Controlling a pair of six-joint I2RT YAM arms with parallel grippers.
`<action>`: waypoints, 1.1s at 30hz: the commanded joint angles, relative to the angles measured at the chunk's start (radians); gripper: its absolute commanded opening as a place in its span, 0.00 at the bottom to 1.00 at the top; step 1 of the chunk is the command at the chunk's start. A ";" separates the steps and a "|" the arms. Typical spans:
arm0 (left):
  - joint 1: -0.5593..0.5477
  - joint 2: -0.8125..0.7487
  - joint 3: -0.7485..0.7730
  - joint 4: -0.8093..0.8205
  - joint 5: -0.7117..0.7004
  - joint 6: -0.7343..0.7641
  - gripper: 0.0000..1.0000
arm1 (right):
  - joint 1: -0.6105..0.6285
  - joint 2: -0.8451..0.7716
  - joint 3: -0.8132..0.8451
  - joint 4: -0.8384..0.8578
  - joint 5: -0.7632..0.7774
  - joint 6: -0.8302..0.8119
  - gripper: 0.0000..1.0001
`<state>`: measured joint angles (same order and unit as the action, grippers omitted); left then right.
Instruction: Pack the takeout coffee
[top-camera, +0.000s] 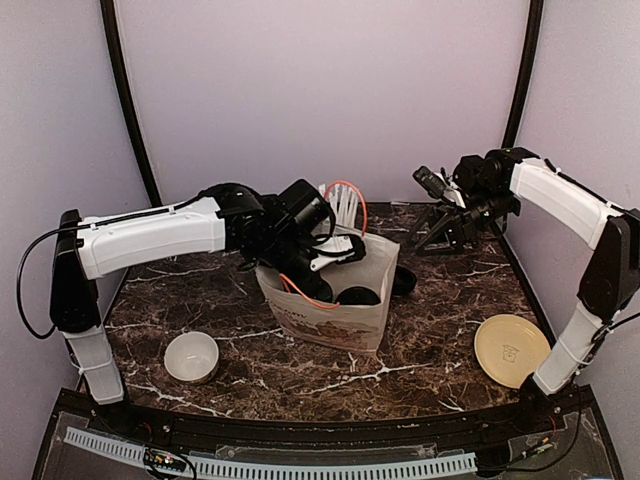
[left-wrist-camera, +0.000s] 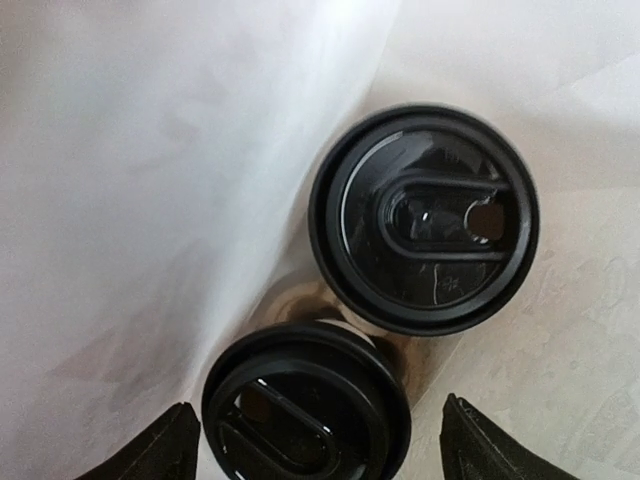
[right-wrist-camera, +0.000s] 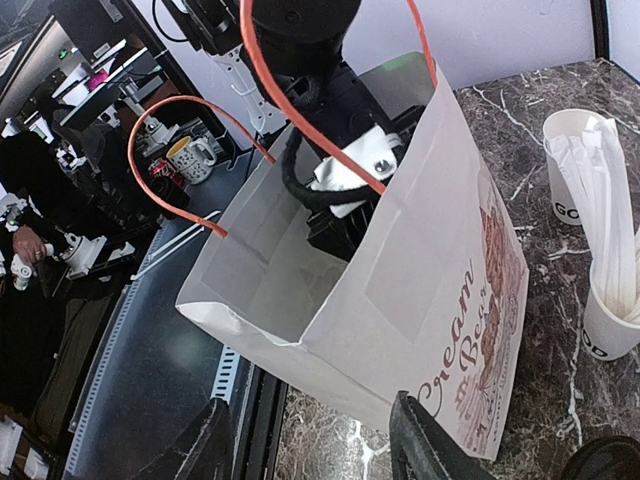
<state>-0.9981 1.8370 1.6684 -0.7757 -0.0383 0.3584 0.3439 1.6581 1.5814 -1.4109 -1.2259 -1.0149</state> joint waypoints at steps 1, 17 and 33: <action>-0.005 -0.088 0.038 -0.026 0.029 0.009 0.87 | -0.004 -0.020 0.022 -0.005 0.004 0.004 0.53; -0.005 -0.198 0.011 0.091 0.036 0.031 0.96 | 0.071 -0.021 0.165 0.291 0.129 0.419 0.54; -0.005 -0.597 -0.204 0.471 -0.033 -0.011 0.91 | 0.291 0.156 0.414 0.487 0.241 0.691 0.56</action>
<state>-0.9981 1.3350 1.5227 -0.4347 -0.0315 0.3763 0.5789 1.7828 1.9350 -0.9070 -0.9901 -0.3386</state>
